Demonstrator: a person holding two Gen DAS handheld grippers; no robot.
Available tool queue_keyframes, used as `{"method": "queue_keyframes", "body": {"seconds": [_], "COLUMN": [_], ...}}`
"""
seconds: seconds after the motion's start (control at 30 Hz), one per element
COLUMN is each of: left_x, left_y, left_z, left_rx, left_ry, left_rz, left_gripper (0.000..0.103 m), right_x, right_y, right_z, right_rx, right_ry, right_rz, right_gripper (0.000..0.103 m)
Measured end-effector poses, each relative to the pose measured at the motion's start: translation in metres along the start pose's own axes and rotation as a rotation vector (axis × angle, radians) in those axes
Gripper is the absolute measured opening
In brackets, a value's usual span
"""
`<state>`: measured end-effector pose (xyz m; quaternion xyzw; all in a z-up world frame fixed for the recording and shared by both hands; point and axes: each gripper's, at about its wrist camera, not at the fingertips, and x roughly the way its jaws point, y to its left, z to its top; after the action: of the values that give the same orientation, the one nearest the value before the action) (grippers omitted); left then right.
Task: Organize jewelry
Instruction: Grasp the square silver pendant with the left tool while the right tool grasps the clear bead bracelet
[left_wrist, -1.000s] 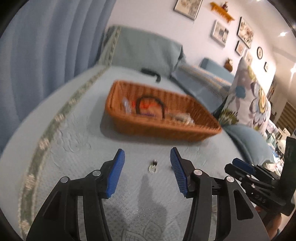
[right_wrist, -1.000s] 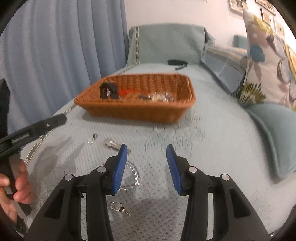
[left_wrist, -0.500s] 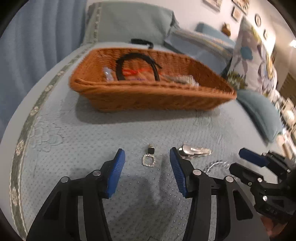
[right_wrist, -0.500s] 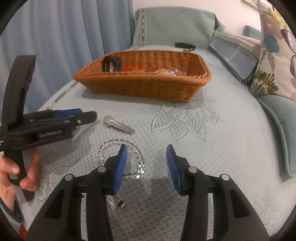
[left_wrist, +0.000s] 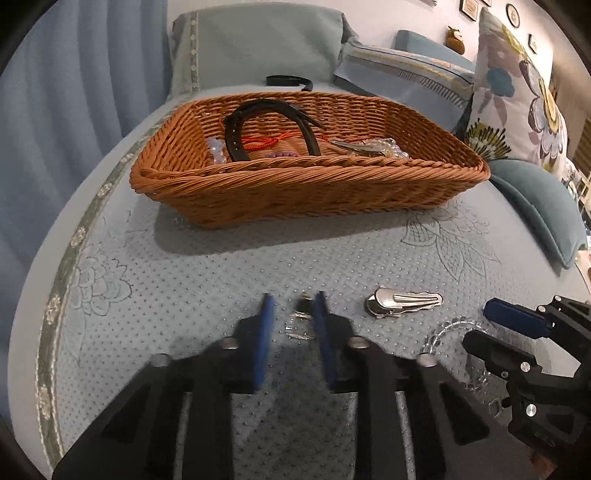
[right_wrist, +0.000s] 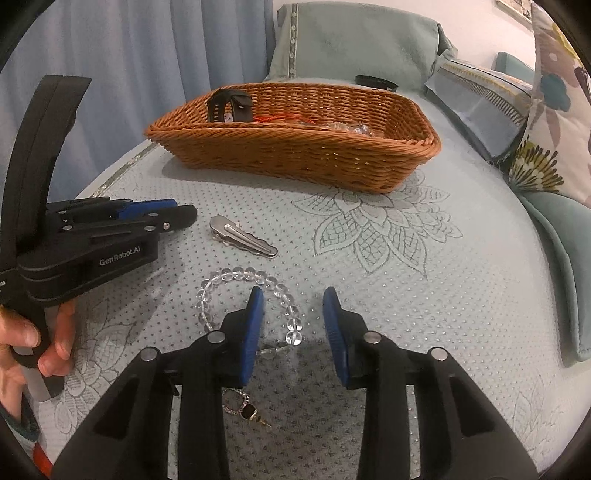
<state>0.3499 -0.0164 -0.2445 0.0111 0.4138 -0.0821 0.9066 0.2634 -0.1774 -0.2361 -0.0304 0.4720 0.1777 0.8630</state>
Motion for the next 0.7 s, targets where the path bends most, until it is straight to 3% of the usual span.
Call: {"method": "queue_keyframes", "body": {"seconds": [0.47, 0.63, 0.7], "left_x": [-0.017, -0.021, -0.023], "left_y": [0.003, 0.005, 0.007], "left_z": [-0.005, -0.006, -0.006], "left_rx": [-0.025, -0.039, -0.049], "left_ry": [-0.066, -0.075, -0.084], "left_rz": [-0.047, -0.066, -0.073], "left_gripper": [0.012, 0.012, 0.012], "right_x": [0.003, 0.003, 0.003], "right_y": [0.003, 0.012, 0.012], "right_z": [0.003, 0.001, 0.000], "right_rx": [-0.013, -0.063, -0.071], "right_ry": [0.011, 0.008, 0.005], "right_rz": [-0.018, -0.027, -0.031], "right_gripper": [0.030, 0.011, 0.008]}}
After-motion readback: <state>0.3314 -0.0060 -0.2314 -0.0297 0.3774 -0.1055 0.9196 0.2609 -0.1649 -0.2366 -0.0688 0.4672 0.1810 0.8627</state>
